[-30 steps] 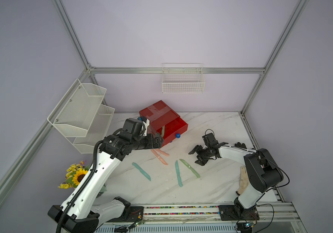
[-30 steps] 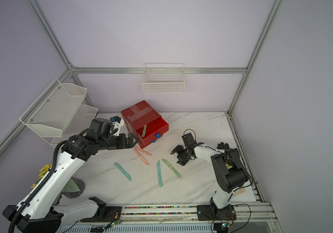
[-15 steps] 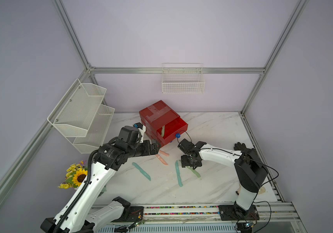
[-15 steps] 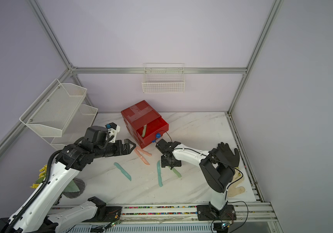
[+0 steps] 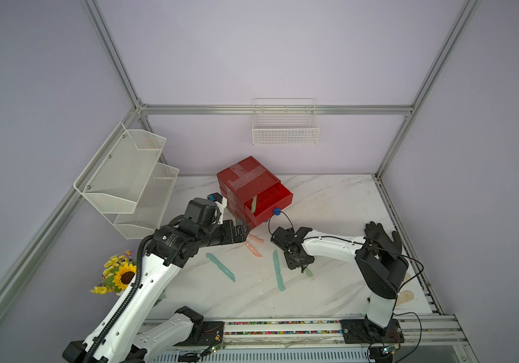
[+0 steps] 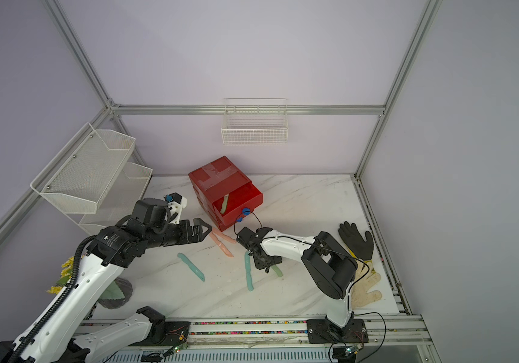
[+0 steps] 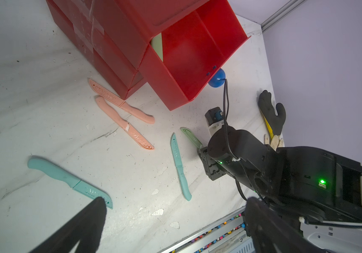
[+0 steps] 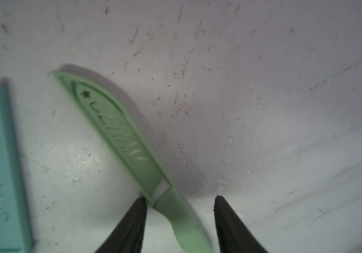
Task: Place the fruit knives into the drawer by color
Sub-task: Pick up the fruit knife from the center of the board.
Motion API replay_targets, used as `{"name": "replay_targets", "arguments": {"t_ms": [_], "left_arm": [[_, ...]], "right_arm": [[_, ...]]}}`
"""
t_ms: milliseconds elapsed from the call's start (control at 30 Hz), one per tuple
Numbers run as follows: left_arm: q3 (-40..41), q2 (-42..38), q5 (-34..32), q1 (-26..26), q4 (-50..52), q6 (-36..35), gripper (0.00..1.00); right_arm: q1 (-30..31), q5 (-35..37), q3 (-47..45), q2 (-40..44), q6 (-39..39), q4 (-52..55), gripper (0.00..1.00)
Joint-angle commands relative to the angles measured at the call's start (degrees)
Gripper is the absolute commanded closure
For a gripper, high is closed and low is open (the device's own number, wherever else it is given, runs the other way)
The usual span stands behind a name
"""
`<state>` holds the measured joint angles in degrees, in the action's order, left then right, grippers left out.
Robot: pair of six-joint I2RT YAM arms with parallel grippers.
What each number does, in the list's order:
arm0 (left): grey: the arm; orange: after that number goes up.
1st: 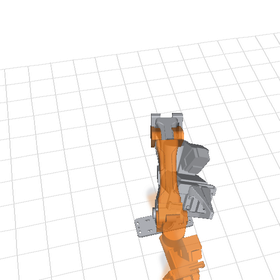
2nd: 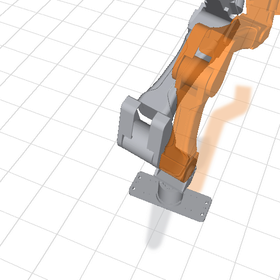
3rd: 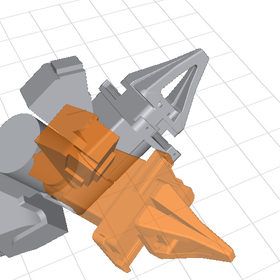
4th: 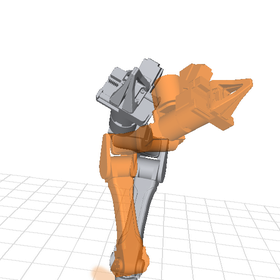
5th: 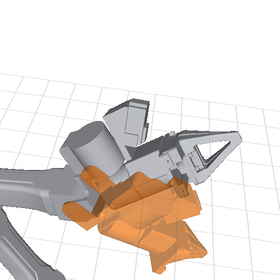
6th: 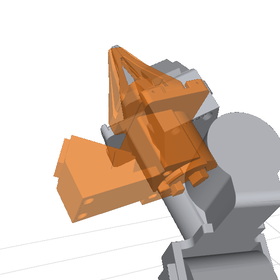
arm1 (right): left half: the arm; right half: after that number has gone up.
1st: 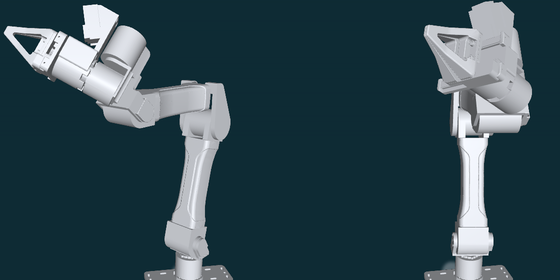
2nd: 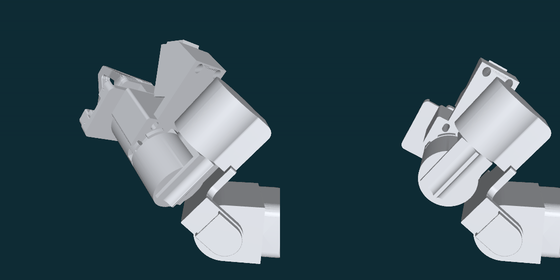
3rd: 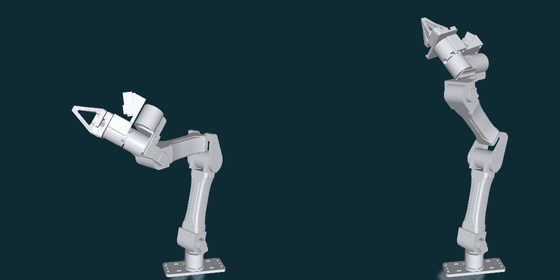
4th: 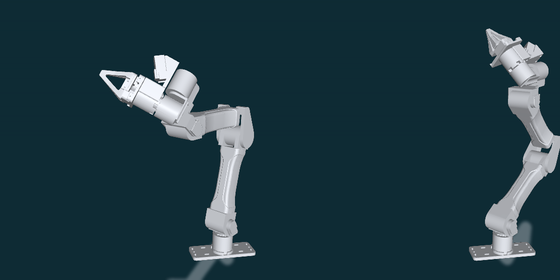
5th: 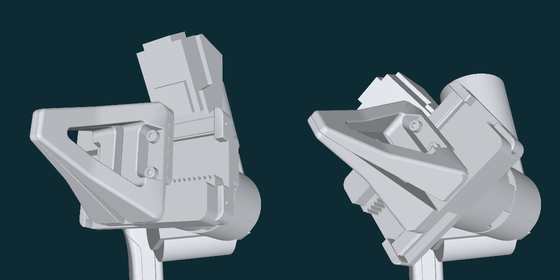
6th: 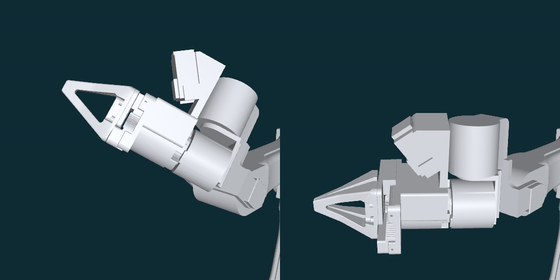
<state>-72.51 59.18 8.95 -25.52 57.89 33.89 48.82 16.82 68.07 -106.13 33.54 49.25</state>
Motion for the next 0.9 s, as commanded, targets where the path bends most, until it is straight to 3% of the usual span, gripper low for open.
{"name": "replay_targets", "arguments": {"t_ms": [0,333,600,867], "left_arm": [[0.1,-1.0,0.1,0.3,-1.1,0.5,0.00],[0.8,-0.1,0.4,0.3,-2.1,0.2,0.00],[0.5,2.0,1.2,0.3,-3.6,0.3,0.00],[1.2,1.9,1.1,0.2,-4.2,1.0,0.00]], "right_arm": [[-0.3,-2.8,-4.1,-0.1,0.9,-0.3,0.55],[-1.9,-6.0,-6.7,0.6,2.6,-3.8,0.87],[-12.0,-10.0,-3.0,-0.8,-3.8,-7.9,0.84],[-13.9,-16.6,1.1,-4.8,-7.9,-4.7,0.73]]}}
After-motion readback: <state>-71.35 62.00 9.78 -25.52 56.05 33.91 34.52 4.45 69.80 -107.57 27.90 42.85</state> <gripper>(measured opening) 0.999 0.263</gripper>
